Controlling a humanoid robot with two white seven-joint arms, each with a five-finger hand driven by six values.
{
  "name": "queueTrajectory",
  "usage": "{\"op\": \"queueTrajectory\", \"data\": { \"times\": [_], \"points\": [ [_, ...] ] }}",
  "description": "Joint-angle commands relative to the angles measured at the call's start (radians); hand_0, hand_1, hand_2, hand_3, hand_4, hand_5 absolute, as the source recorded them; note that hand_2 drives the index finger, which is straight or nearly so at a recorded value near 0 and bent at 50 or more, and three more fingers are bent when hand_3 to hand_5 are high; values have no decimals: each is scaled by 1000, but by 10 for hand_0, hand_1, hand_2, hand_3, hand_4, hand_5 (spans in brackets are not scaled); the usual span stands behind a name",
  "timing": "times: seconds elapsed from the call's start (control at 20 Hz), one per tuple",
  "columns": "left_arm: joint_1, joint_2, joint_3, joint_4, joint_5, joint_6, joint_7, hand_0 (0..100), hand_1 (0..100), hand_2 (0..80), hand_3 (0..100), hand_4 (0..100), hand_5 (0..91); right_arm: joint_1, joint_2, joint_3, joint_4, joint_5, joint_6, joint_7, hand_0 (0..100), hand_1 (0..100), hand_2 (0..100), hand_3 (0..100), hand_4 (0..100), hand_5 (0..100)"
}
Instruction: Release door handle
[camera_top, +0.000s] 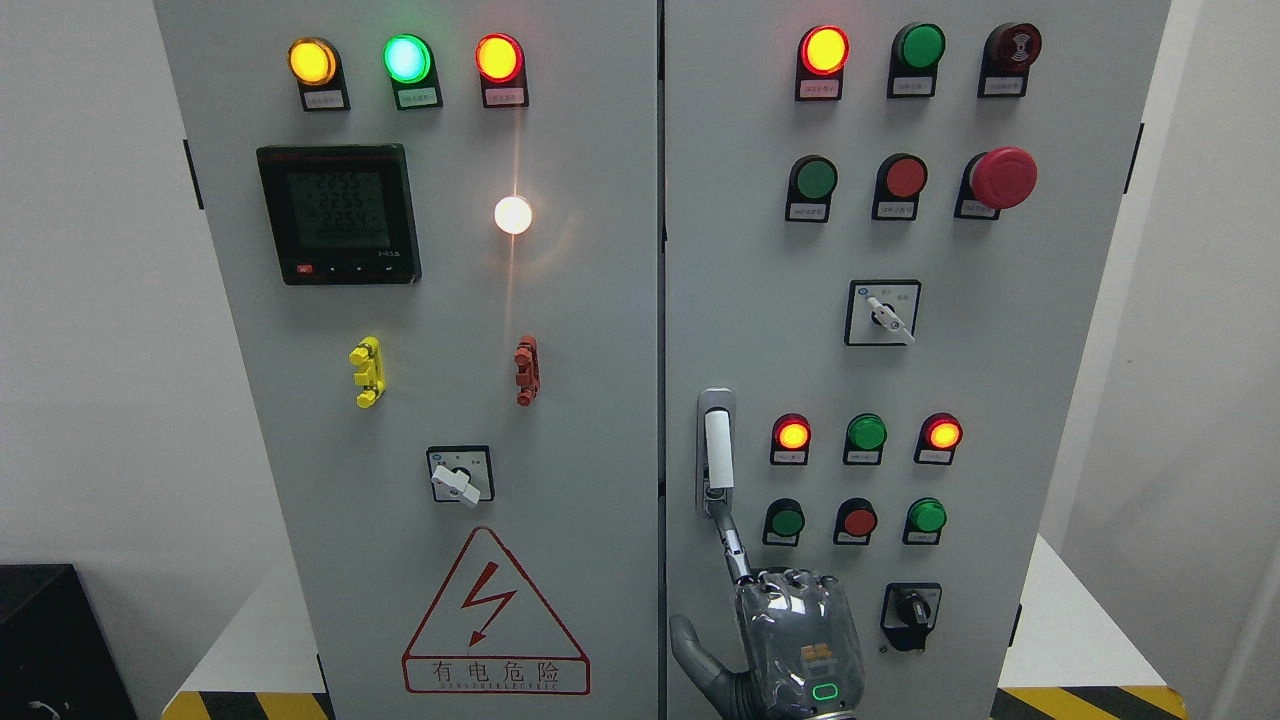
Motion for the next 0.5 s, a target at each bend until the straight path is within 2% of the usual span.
{"op": "queueTrajectory", "data": {
  "times": [0.0,0.45],
  "points": [
    [-26,0,0,29,1,0,1,120,556,0,0,0,0,-1,0,-1,1,0,2,2,353,255,81,1000,1000,1000],
    [-28,0,0,29,0,0,1,120,556,0,0,0,0,-1,0,-1,-1,0,1,2,353,255,81,1000,1000,1000]
  ]
}}
